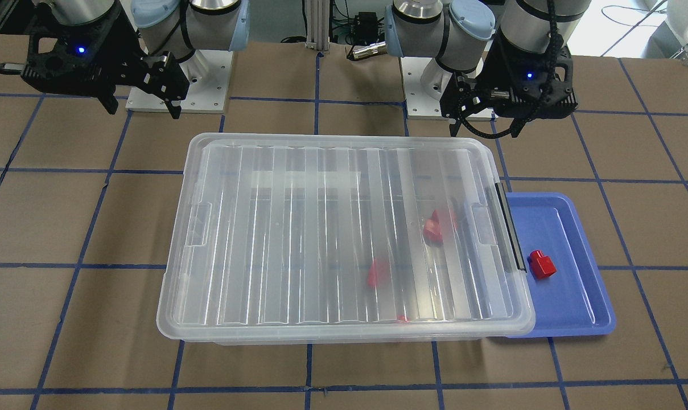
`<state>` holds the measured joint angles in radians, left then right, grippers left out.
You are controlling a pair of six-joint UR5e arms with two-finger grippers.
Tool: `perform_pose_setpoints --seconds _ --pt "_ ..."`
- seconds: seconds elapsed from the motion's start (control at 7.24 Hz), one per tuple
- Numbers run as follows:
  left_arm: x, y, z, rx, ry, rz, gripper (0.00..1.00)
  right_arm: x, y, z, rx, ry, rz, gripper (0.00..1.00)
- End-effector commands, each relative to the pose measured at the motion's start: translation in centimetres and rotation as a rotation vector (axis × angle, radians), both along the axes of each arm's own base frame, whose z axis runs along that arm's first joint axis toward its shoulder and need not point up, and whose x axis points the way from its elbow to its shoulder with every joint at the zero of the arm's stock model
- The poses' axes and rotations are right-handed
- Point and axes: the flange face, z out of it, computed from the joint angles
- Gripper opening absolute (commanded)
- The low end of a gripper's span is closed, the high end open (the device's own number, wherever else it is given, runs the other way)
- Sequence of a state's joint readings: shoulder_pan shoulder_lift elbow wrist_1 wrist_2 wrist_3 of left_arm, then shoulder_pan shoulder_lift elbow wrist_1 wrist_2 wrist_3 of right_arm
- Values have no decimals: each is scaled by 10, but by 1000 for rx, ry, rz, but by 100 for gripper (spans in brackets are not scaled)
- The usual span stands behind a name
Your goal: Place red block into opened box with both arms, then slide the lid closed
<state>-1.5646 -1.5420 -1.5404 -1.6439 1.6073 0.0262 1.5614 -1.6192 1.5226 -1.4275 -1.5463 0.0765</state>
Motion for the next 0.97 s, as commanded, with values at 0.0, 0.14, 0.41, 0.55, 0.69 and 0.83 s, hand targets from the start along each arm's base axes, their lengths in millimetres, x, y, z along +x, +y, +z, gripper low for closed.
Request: perform_pose_setpoints --seconds 0.0,0.14,0.41,0.55,0.69,0.83 --pt "0 0 0 -2 1 0 100 0 -2 -3 8 -5 0 100" --pt "0 -2 -2 1 4 0 100 0 -5 -2 -10 -11 -5 100" --pt "0 2 0 -3 3 -3 100 -5 -14 -14 2 1 0 100" --pt "0 0 -2 0 3 -3 100 -6 -28 -30 22 3 -9 100" --pt "0 3 -1 -2 3 -3 100 -6 -48 -55 51 0 -15 100" --pt "0 1 -2 0 3 -3 100 -7 -67 -76 53 2 -14 100"
